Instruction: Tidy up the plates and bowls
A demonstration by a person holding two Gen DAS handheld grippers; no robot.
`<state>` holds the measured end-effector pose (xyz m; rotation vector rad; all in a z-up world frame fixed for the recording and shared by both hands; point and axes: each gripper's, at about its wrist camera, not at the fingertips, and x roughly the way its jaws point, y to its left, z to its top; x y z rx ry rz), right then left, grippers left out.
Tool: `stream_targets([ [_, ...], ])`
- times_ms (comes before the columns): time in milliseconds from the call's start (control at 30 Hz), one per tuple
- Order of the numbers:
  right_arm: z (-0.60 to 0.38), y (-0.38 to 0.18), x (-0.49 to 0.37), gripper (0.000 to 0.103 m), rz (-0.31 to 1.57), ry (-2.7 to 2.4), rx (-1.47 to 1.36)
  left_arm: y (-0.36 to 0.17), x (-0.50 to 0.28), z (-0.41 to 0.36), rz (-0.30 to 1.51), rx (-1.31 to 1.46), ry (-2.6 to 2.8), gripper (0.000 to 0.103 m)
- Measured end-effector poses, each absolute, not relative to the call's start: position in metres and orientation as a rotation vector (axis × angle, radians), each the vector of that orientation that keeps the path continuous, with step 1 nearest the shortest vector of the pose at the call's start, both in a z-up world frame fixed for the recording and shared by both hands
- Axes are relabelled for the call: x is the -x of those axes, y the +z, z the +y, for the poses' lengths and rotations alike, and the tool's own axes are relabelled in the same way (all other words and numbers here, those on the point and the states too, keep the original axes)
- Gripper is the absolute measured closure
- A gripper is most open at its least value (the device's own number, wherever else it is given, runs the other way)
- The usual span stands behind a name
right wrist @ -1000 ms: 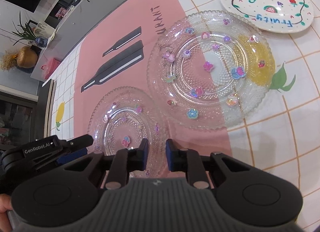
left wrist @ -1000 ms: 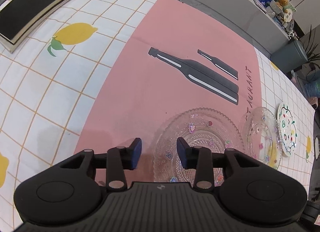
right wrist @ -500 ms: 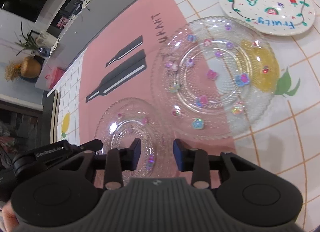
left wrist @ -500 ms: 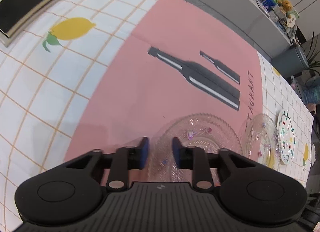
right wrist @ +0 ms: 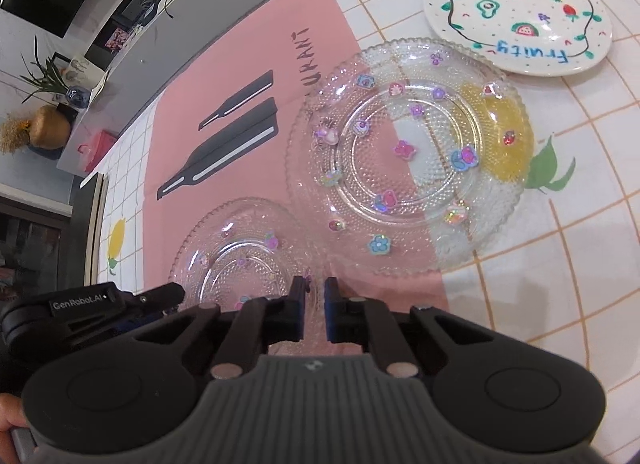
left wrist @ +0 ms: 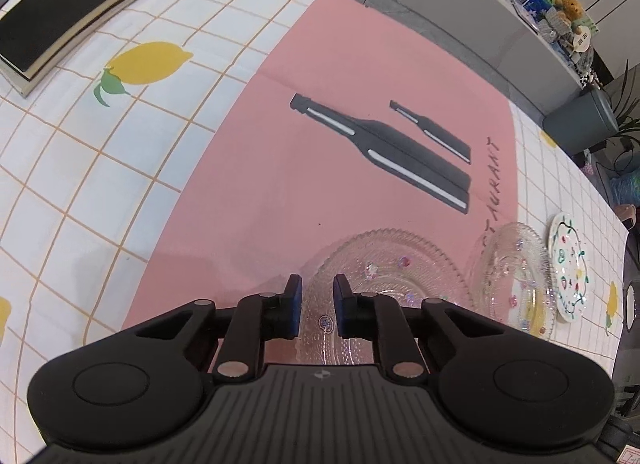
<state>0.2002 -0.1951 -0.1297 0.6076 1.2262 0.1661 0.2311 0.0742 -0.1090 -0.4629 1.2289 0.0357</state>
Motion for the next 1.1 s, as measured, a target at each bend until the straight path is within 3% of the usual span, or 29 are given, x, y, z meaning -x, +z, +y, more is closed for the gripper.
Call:
stream_targets([
  [700,-0.269,-0.072,-0.128,0.096,1.164,0.192,-0.625,-0.051,-0.164,0.018,1.170,0.467,-0.082,0.085],
  [1100,-0.332,-0.077,-0.074,0.096,1.176,0.120,-0.601,-0.068,-0.109,-0.039,1.203,0.469,-0.173,0.085],
])
